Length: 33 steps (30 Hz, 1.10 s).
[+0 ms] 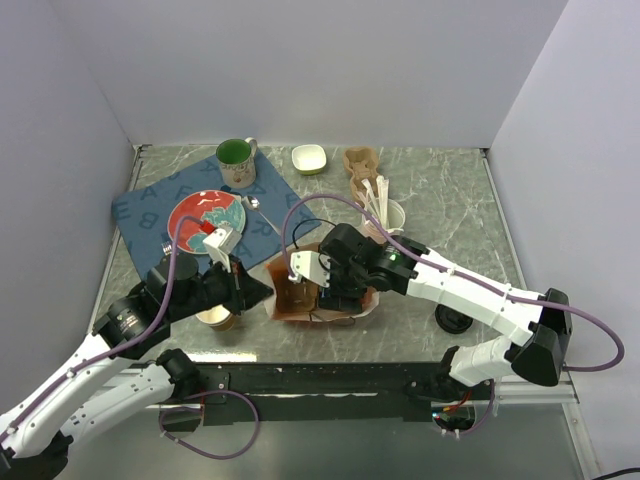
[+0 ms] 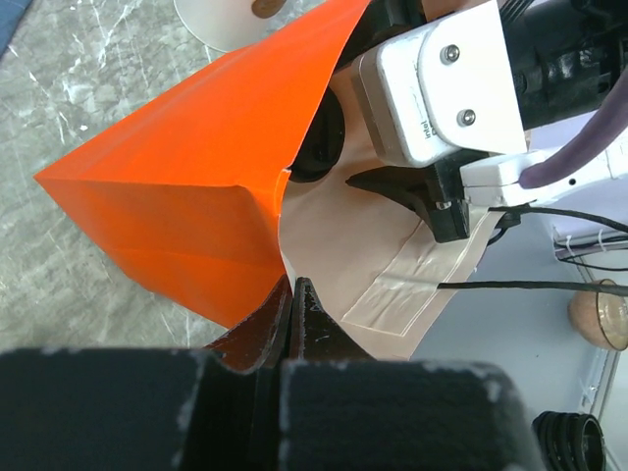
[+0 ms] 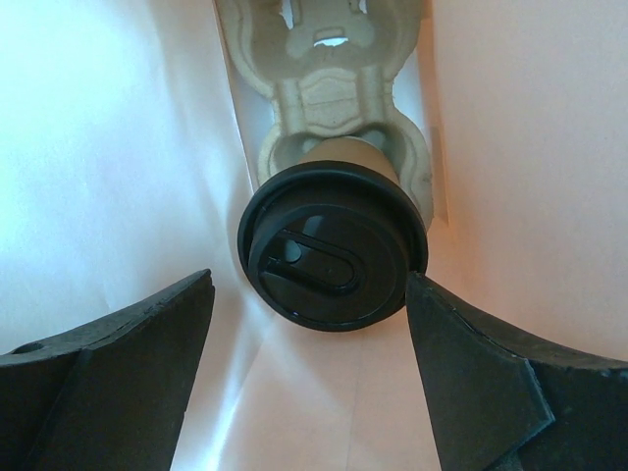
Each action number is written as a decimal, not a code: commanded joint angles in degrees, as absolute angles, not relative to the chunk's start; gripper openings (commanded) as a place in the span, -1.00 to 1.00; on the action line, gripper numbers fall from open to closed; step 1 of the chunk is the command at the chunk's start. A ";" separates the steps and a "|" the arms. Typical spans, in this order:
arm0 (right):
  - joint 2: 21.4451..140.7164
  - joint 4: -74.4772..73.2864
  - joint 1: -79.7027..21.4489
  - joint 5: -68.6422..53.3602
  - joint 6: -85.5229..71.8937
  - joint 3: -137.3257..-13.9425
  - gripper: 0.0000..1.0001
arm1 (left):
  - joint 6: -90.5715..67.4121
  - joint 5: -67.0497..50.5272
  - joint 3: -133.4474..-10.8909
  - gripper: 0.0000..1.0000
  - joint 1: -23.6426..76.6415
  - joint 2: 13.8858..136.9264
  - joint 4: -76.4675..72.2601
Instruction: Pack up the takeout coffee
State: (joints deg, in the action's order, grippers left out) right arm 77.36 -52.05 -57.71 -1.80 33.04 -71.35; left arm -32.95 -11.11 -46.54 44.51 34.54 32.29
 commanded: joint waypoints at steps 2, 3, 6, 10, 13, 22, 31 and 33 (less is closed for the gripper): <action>77.87 -52.73 -57.13 -2.11 31.90 -75.49 0.70 | -35.33 -8.97 -49.13 -0.85 44.65 34.89 32.61; 77.87 -53.17 -57.13 -2.28 31.99 -75.76 0.67 | -35.68 -8.44 -49.22 -0.81 44.74 34.98 32.78; 78.57 -54.40 -57.22 -2.55 31.82 -77.78 0.62 | -35.86 -7.56 -49.66 -0.72 44.65 35.24 33.22; 79.10 -54.49 -57.22 -3.16 31.64 -78.84 0.57 | -36.04 -5.81 -50.27 -0.49 44.74 35.94 33.84; 79.89 -55.28 -57.22 -4.13 31.82 -79.80 0.47 | -36.39 -4.75 -50.45 -0.33 44.74 36.30 33.40; 82.17 -55.20 -57.22 -4.31 32.52 -84.81 0.32 | -32.61 -0.80 -54.48 0.21 44.65 39.28 34.19; 83.50 -53.88 -56.95 -0.36 31.03 -89.38 0.25 | -29.27 3.42 -56.86 0.47 44.74 40.61 35.33; 83.41 -53.27 -56.60 -0.09 30.59 -90.26 0.23 | -28.57 4.04 -57.22 0.52 44.74 40.69 35.16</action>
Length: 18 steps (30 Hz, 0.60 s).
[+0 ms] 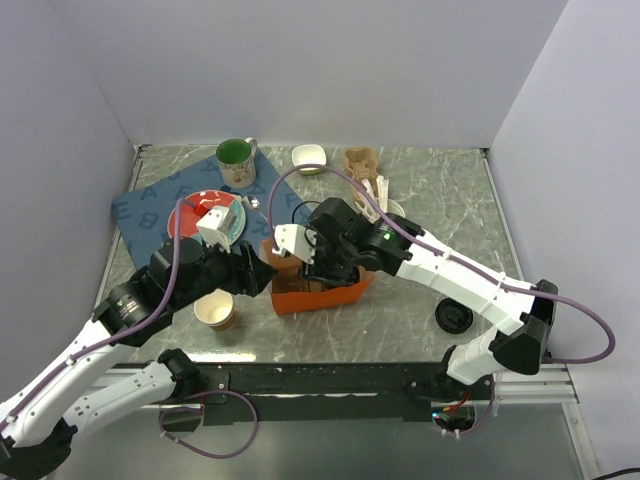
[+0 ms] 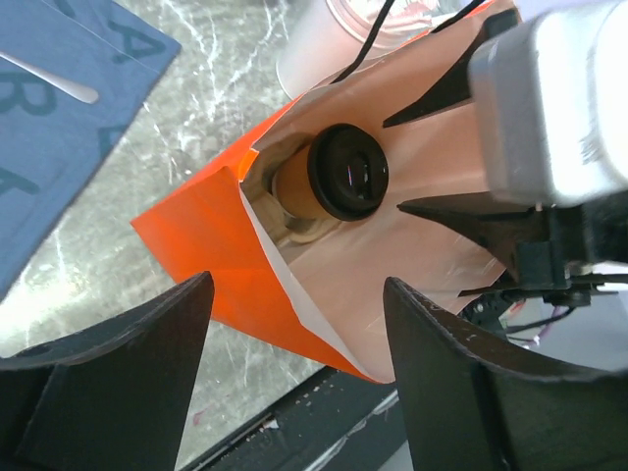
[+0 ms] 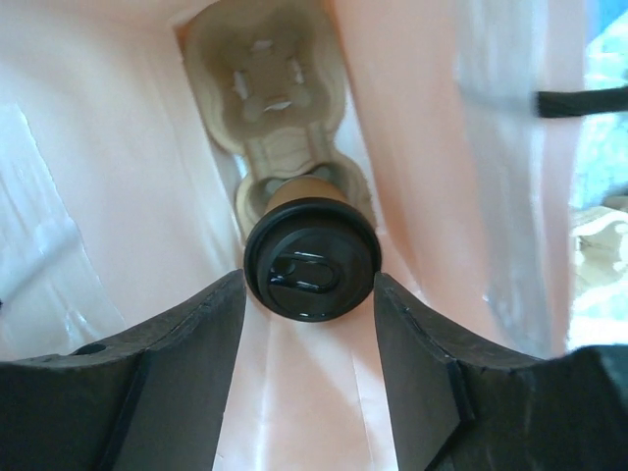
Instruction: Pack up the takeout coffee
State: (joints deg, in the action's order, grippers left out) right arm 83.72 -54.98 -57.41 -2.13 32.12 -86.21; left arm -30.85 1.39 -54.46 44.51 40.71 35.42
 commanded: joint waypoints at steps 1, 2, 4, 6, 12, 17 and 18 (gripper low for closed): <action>83.41 -53.35 -56.51 1.13 30.32 -90.61 0.23 | -28.30 4.83 -57.74 0.54 44.74 40.78 35.07; 83.32 -53.26 -56.25 1.58 30.15 -90.96 0.23 | -27.78 5.18 -58.09 0.55 44.74 40.87 35.24; 83.23 -52.91 -55.99 2.63 29.62 -91.84 0.23 | -27.25 5.71 -58.79 0.57 44.74 41.31 35.24; 83.06 -52.39 -55.81 4.91 28.92 -92.72 0.22 | -26.46 6.15 -59.15 0.58 44.74 41.40 34.72; 82.36 -50.63 -55.64 9.23 25.85 -97.46 0.22 | -25.05 7.99 -59.59 0.62 44.74 41.22 34.19; 81.56 -50.45 -55.55 11.77 22.07 -101.59 0.23 | -22.15 11.25 -62.22 0.66 44.65 41.05 34.81; 82.00 -50.71 -55.55 14.39 21.63 -102.12 0.23 | -21.80 11.95 -63.27 0.67 44.74 41.13 35.15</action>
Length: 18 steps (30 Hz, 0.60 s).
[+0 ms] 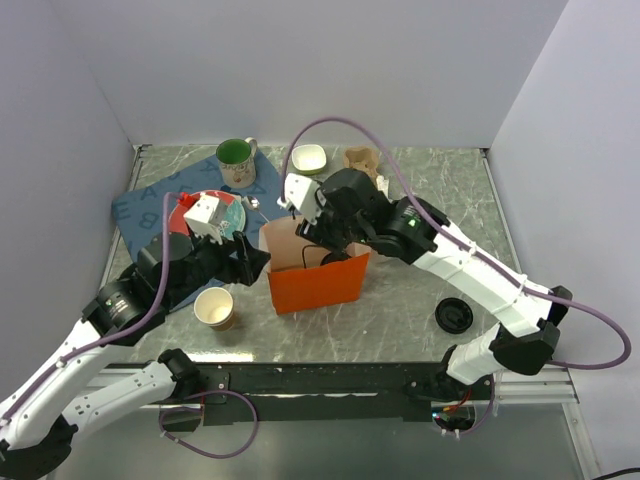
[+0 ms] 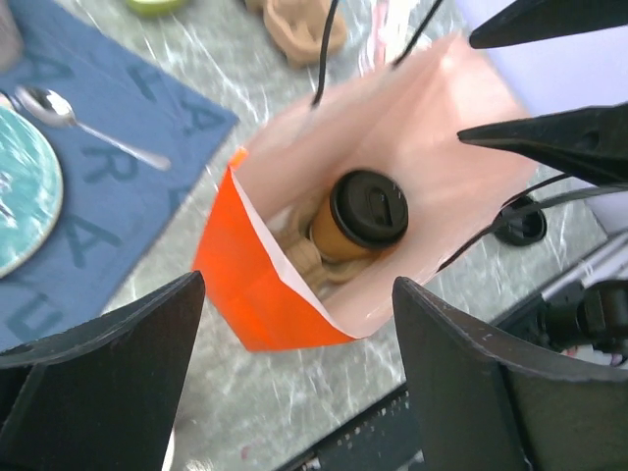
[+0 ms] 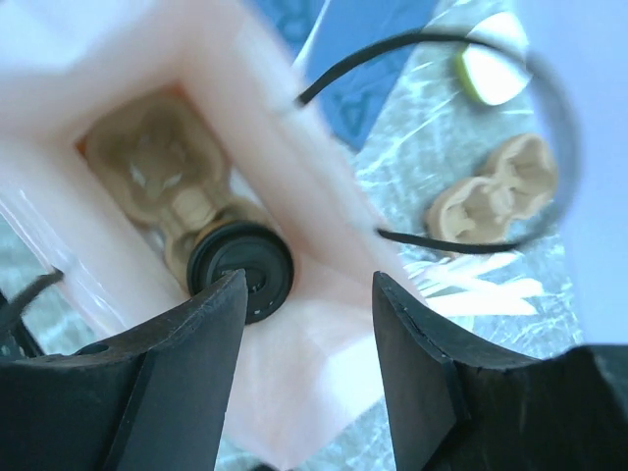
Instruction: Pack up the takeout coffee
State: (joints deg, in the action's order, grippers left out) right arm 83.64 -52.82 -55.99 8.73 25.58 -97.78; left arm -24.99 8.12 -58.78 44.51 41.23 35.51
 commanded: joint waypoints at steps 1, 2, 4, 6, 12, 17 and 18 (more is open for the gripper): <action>82.44 -51.06 -55.55 16.15 20.40 -103.00 0.23 | -21.27 12.21 -63.89 0.68 44.65 41.22 35.33; 83.05 -51.50 -55.55 18.87 19.17 -105.36 0.23 | -20.83 12.48 -64.51 0.69 44.65 41.31 35.59; 84.90 -53.25 -55.55 25.01 15.76 -108.35 0.21 | -19.43 12.74 -66.26 0.70 44.74 41.40 35.95; 84.90 -52.65 -55.55 27.67 13.46 -110.30 0.21 | -19.25 13.53 -67.75 0.75 44.74 41.31 35.95; 79.91 -49.22 -54.76 37.70 2.21 -108.55 0.28 | -18.46 13.63 -70.48 0.99 44.65 41.66 36.56; 78.57 -55.97 -46.25 39.20 -9.04 -108.11 0.15 | -18.19 14.24 -72.07 0.94 44.74 42.10 37.88; 78.49 -57.03 -42.40 37.55 -10.97 -107.93 0.15 | -18.28 14.24 -72.68 0.93 44.74 42.19 38.40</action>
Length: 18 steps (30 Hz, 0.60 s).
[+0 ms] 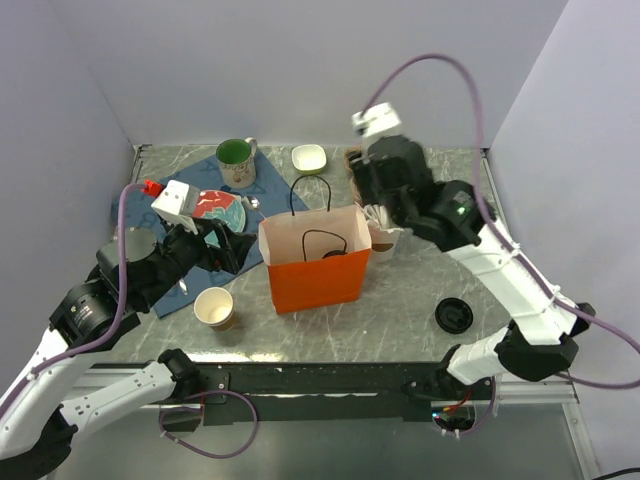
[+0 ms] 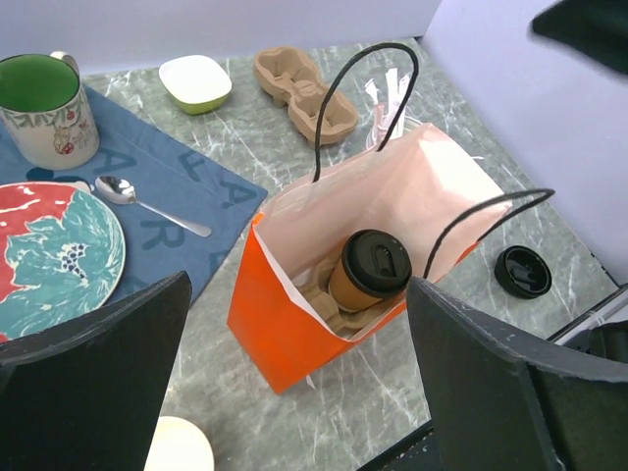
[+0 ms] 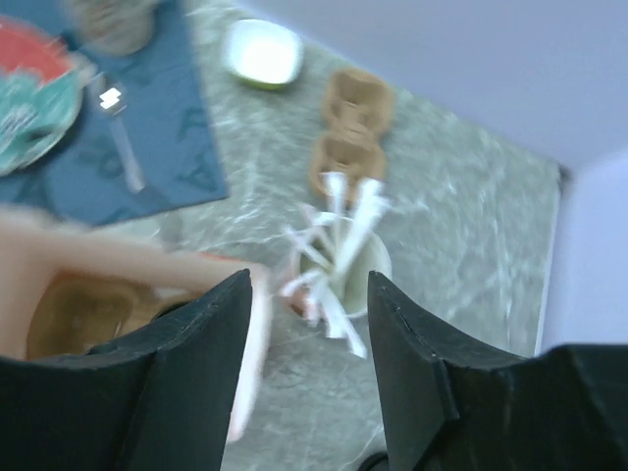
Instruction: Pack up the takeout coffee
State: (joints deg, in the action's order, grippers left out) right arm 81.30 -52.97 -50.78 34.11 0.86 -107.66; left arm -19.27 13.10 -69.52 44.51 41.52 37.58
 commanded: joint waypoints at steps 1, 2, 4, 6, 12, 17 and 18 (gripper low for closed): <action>78.31 -57.56 -40.62 36.31 -11.68 -107.49 0.15 | -18.54 14.15 -72.95 0.93 44.74 42.27 38.50; 78.31 -58.70 -39.04 35.43 -12.30 -106.10 0.18 | -18.72 13.98 -73.04 0.93 44.74 42.36 38.67; 78.75 -60.02 -34.73 32.80 -14.76 -104.51 0.25 | -18.98 13.89 -73.65 0.93 44.74 42.45 38.94; 79.80 -61.34 -31.30 27.28 -16.95 -102.31 0.22 | -18.98 13.62 -74.00 0.93 44.74 42.71 39.29; 83.58 -60.12 -24.79 18.56 -19.86 -97.74 0.14 | -19.25 13.54 -75.67 0.93 44.74 43.59 39.81; 84.02 -57.75 -23.64 14.15 -22.94 -90.54 0.09 | -19.25 13.54 -75.68 0.93 44.74 44.03 41.13; 84.02 -57.31 -23.56 14.06 -23.46 -89.57 0.08 | -19.25 13.54 -75.59 0.93 44.65 43.95 41.22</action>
State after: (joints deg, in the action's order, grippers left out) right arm 84.55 -59.24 -24.12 18.11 -19.27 -92.51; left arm -19.20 13.37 -73.84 44.51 43.75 40.77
